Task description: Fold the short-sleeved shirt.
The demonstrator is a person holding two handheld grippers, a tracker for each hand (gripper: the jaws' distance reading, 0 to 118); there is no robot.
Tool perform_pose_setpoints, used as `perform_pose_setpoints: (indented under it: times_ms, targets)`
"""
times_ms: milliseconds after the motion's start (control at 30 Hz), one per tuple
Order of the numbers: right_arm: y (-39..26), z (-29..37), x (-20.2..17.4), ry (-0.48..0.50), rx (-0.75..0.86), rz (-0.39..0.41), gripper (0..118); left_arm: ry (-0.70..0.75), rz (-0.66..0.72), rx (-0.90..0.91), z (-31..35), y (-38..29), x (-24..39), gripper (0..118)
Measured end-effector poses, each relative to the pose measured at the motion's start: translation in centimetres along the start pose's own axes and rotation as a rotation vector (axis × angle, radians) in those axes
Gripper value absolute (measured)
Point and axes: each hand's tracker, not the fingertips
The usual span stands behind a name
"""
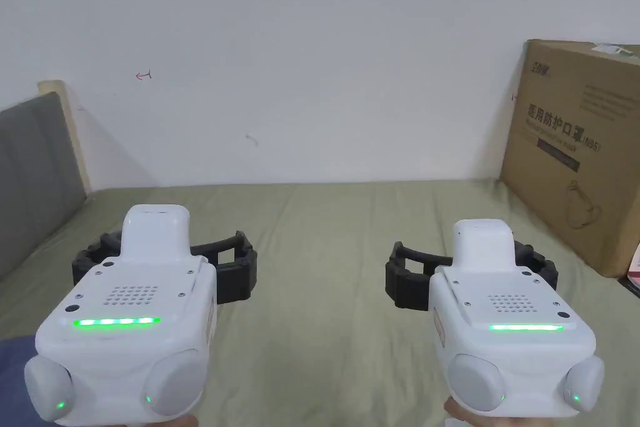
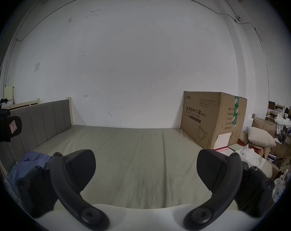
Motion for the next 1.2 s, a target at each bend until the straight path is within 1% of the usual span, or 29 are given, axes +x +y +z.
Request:
perform_pose_setpoints:
  times_ms: [267,333,367,433,467,500,567,600,633,667,700,733,767,800,833,900,967,1033,1067,1133,1200]
  targets:
    - [0.1,-0.2,0.2,0.000,-0.013,-0.002,118,0.001,-0.032,0.001,-0.2,-0.2,0.3,115]
    - [0.7,-0.1,-0.2,-0.013,0.012,0.034,118,-0.015,0.001,0.018,0.0,-0.1,0.0,115]
    - [1.1,0.0,-0.5,-0.028,0.039,0.074,118,-0.032,0.042,0.032,0.0,0.0,-0.2,115]
    - [1.9,0.0,-1.8,-0.056,0.077,0.216,118,-0.071,0.187,0.050,-0.1,-0.1,-1.3,115]
    - [2.2,0.1,-2.8,-0.085,0.094,0.313,118,-0.092,0.273,0.058,-0.2,-0.4,-2.0,115]
    - [2.3,0.0,-4.0,-0.128,0.106,0.438,118,-0.108,0.387,0.048,-0.3,-0.9,-2.7,115]
    - [1.8,0.0,-6.3,-0.172,0.151,0.695,118,-0.160,0.593,0.050,-0.8,-2.5,-4.3,115]
    - [1.2,0.3,-7.4,-0.198,0.187,0.825,118,-0.163,0.713,0.031,-1.1,-3.6,-5.1,115]
    - [0.5,0.5,-8.3,-0.207,0.211,0.956,118,-0.160,0.809,0.013,-1.3,-4.7,-5.6,115]
    - [-0.1,0.6,-8.9,-0.197,0.225,1.067,118,-0.158,0.888,-0.011,-1.7,-5.9,-6.1,115]
    - [-1.9,0.8,-9.9,-0.188,0.260,1.194,118,-0.149,0.960,-0.043,-2.0,-6.9,-6.5,115]
    - [-3.2,0.8,-10.4,-0.166,0.280,1.290,118,-0.164,0.977,-0.063,-2.2,-7.9,-6.9,115]
    - [-4.4,0.8,-10.6,-0.170,0.297,1.353,118,-0.150,0.984,-0.076,-2.3,-8.6,-7.1,115]
    - [-5.3,0.7,-11.0,-0.173,0.285,1.382,118,-0.105,0.962,-0.098,-2.4,-9.0,-7.0,115]
    - [-5.7,0.6,-11.1,-0.121,0.239,1.375,118,-0.090,0.929,-0.093,-2.3,-9.1,-7.0,115]
    - [-5.5,0.3,-10.8,-0.047,0.151,1.273,118,-0.076,0.843,-0.076,-2.2,-8.4,-6.8,115]
    - [-3.7,-0.1,-10.1,-0.022,0.093,1.077,118,-0.089,0.706,-0.050,-2.0,-6.3,-6.1,115]
    - [-0.4,-0.3,-8.0,-0.004,0.034,0.787,118,-0.072,0.520,-0.030,-2.0,-3.5,-5.0,116]
    - [0.9,-0.4,-6.7,0.022,0.020,0.627,118,-0.068,0.417,-0.022,-1.8,-2.0,-4.4,118]
    - [2.6,-0.5,-3.6,0.044,0.003,0.298,118,-0.071,0.220,0.025,-1.3,0.1,-2.6,118]
    - [2.5,0.6,-0.8,0.083,-0.018,0.024,118,-0.026,0.036,0.062,-0.5,0.9,-0.6,118]
